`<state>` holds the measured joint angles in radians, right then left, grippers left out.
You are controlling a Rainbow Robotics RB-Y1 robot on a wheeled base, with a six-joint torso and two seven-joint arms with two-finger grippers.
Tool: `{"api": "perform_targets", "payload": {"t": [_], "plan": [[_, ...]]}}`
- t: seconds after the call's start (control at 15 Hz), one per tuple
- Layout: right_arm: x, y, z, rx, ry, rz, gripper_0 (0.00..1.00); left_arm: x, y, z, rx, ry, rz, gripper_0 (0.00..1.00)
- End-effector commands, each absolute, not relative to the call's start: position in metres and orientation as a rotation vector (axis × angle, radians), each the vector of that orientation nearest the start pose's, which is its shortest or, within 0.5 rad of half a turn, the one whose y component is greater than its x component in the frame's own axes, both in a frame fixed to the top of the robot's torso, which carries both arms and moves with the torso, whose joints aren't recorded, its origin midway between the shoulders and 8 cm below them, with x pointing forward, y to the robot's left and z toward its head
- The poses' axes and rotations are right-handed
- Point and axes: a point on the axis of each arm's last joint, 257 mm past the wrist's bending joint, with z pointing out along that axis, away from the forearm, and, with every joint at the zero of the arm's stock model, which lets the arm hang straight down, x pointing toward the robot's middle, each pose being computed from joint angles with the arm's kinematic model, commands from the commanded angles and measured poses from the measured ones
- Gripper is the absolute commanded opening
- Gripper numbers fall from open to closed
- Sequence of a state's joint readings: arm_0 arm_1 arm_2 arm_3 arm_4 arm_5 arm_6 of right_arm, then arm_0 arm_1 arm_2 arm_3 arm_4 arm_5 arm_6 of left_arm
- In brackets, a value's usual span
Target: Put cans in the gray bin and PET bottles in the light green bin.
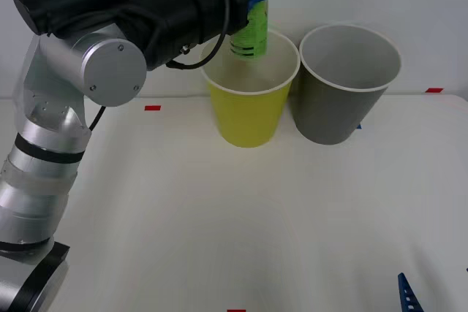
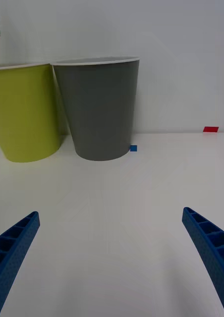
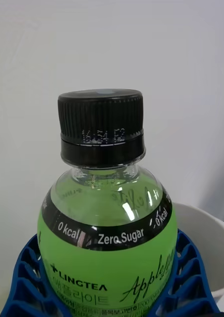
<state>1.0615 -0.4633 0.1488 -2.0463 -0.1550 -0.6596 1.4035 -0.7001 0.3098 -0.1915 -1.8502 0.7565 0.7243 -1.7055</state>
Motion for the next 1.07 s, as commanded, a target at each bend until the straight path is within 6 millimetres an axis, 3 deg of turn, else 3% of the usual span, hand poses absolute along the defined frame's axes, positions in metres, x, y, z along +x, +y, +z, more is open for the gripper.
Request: {"api": "perform_targets", "payload": {"t": [0.07,0.27,0.47,1.0,1.07], "plan": [[0.222,-0.292,-0.227,-0.051,1.541,0.088,1.0,0.563,-0.03,0.078,0.613,1.379,-0.548,0.0],[0.222,-0.292,-0.227,-0.051,1.541,0.088,1.0,0.568,-0.038,0.072,0.618,1.369,-0.544,0.0],[0.222,-0.292,-0.227,-0.051,1.541,0.088,1.0,0.578,-0.037,0.064,0.609,1.366,-0.527,0.0],[0.222,-0.292,-0.227,-0.051,1.541,0.088,1.0,0.582,-0.034,0.06,0.61,1.374,-0.508,0.01],[0.222,-0.292,-0.227,-0.051,1.541,0.088,1.0,0.583,-0.034,0.058,0.609,1.38,-0.509,0.59]]}}
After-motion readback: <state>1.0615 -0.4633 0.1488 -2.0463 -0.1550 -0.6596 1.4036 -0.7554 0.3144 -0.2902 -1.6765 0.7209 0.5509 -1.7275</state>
